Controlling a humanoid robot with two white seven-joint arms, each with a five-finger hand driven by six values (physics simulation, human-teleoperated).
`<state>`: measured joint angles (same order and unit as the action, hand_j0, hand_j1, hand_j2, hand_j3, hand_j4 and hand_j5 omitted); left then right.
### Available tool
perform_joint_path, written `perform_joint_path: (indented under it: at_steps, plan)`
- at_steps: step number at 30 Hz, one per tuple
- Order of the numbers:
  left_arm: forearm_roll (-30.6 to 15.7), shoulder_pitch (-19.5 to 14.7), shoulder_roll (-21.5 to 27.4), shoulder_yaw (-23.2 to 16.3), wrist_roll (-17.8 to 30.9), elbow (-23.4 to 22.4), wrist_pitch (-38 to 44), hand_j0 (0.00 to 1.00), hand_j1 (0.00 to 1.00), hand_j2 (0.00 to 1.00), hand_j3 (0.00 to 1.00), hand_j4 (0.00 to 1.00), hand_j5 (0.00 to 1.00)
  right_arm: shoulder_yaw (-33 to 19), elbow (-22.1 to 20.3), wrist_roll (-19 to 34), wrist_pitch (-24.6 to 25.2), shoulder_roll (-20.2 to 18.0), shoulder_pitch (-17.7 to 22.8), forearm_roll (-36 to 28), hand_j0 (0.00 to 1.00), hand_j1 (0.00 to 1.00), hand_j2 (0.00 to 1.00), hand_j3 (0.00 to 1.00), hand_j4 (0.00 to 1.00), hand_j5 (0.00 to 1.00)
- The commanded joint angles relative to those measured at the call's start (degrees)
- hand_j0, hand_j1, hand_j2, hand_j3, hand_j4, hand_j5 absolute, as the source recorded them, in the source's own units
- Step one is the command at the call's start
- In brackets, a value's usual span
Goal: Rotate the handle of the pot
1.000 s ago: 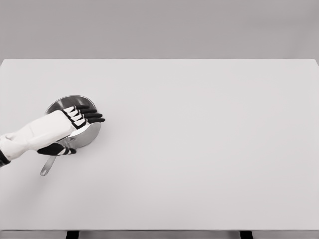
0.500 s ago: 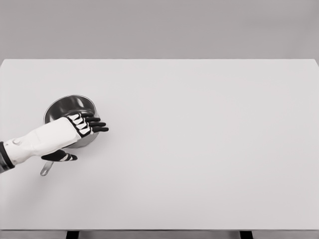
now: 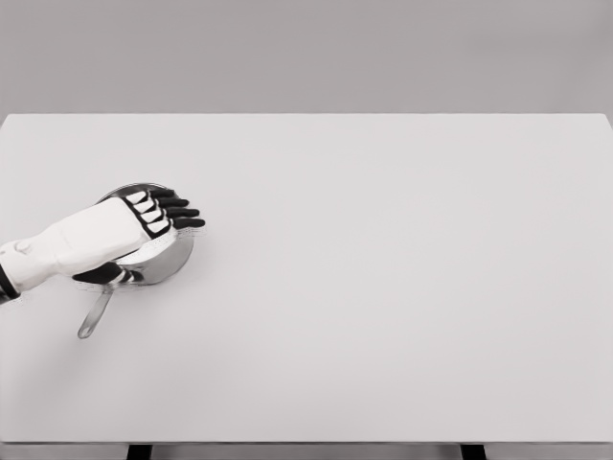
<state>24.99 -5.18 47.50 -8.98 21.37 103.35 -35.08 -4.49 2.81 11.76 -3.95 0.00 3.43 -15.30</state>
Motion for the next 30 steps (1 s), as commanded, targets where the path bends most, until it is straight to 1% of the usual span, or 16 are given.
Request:
perform_joint_path:
  at_steps: [1, 2, 3, 4, 7, 9, 10, 12, 15, 18, 22, 25, 28, 30]
  plan:
    - [-0.5, -1.0, 1.8, -1.4, -0.2, 0.0, 0.1, 1.0, 1.0, 1.0, 1.0, 1.0, 1.0, 0.0, 0.0, 0.0, 0.0, 0.0, 0.0, 0.0, 1.0, 1.0, 1.0, 1.0, 1.0, 1.0]
    - [-0.6, -2.0, 2.5, -2.5, -0.3, 0.0, 0.1, 1.0, 1.0, 1.0, 1.0, 1.0, 1.0, 0.0, 0.0, 0.0, 0.0, 0.0, 0.0, 0.0, 1.0, 1.0, 1.0, 1.0, 1.0, 1.0]
    - [-1.3, -4.7, 3.1, -5.0, -0.4, 0.0, 0.1, 1.0, 1.0, 1.0, 1.0, 1.0, 1.0, 0.0, 0.0, 0.0, 0.0, 0.0, 0.0, 0.0, 1.0, 1.0, 1.0, 1.0, 1.0, 1.0]
    - [-1.4, -6.2, 3.1, -6.4, -0.4, 0.0, 0.1, 1.0, 1.0, 1.0, 1.0, 1.0, 1.0, 0.0, 0.0, 0.0, 0.0, 0.0, 0.0, 0.0, 1.0, 1.0, 1.0, 1.0, 1.0, 1.0]
    - [-2.2, -9.5, 4.2, -10.1, -0.4, 0.0, 0.1, 1.0, 1.0, 1.0, 1.0, 1.0, 1.0, 0.0, 0.0, 0.0, 0.0, 0.0, 0.0, 0.0, 1.0, 1.0, 1.0, 1.0, 1.0, 1.0]
    - [-3.0, -11.8, 4.6, -14.7, -0.6, 0.1, 0.1, 1.0, 1.0, 1.0, 1.0, 1.0, 1.0, 0.0, 0.0, 0.0, 0.0, 0.0, 0.0, 0.0, 1.0, 1.0, 1.0, 1.0, 1.0, 1.0]
    - [-3.4, -12.2, 4.6, -16.6, -0.9, 0.1, 0.1, 1.0, 1.0, 1.0, 1.0, 1.0, 1.0, 0.0, 0.0, 0.0, 0.0, 0.0, 0.0, 0.0, 1.0, 1.0, 1.0, 1.0, 1.0, 1.0]
    - [-3.7, -12.3, 4.7, -16.9, -1.1, 0.0, 0.1, 1.0, 1.0, 1.0, 1.0, 1.0, 1.0, 0.0, 0.0, 0.0, 0.0, 0.0, 0.0, 0.0, 1.0, 1.0, 1.0, 1.0, 1.0, 1.0]
    - [-6.4, -12.3, 5.9, -18.4, -1.2, 0.1, 0.1, 1.0, 1.0, 1.0, 1.0, 1.0, 1.0, 0.0, 0.0, 0.0, 0.0, 0.0, 0.0, 0.0, 1.0, 1.0, 1.0, 1.0, 1.0, 1.0]
    - [-6.8, -12.3, 6.0, -20.8, -6.1, 0.2, 0.1, 1.0, 1.0, 1.0, 1.0, 1.0, 1.0, 0.0, 0.0, 0.0, 0.0, 0.0, 0.0, 0.0, 1.0, 1.0, 1.0, 1.0, 1.0, 1.0]
    - [-7.7, -12.3, 7.3, -22.9, -9.3, 0.2, 0.1, 1.0, 1.0, 1.0, 1.0, 1.0, 1.0, 0.0, 0.0, 0.0, 0.0, 0.0, 0.0, 0.0, 1.0, 1.0, 1.0, 1.0, 1.0, 1.0]
    - [-7.7, -11.8, 8.2, -23.9, -9.7, 0.2, 0.1, 1.0, 1.0, 1.0, 1.0, 1.0, 1.0, 0.0, 0.0, 0.0, 0.0, 0.0, 0.0, 0.0, 1.0, 1.0, 1.0, 1.0, 1.0, 1.0]
    - [-7.6, -10.4, 10.1, -24.0, -9.7, 0.1, 0.1, 1.0, 1.0, 1.0, 1.0, 1.0, 1.0, 0.0, 0.0, 0.0, 0.0, 0.0, 0.0, 0.0, 1.0, 1.0, 1.0, 1.0, 1.0, 1.0]
    - [-7.7, -10.1, 11.0, -24.1, -9.7, 0.1, 0.1, 1.0, 1.0, 1.0, 1.0, 1.0, 1.0, 0.0, 0.0, 0.0, 0.0, 0.0, 0.0, 0.0, 1.0, 1.0, 1.0, 1.0, 1.0, 1.0]
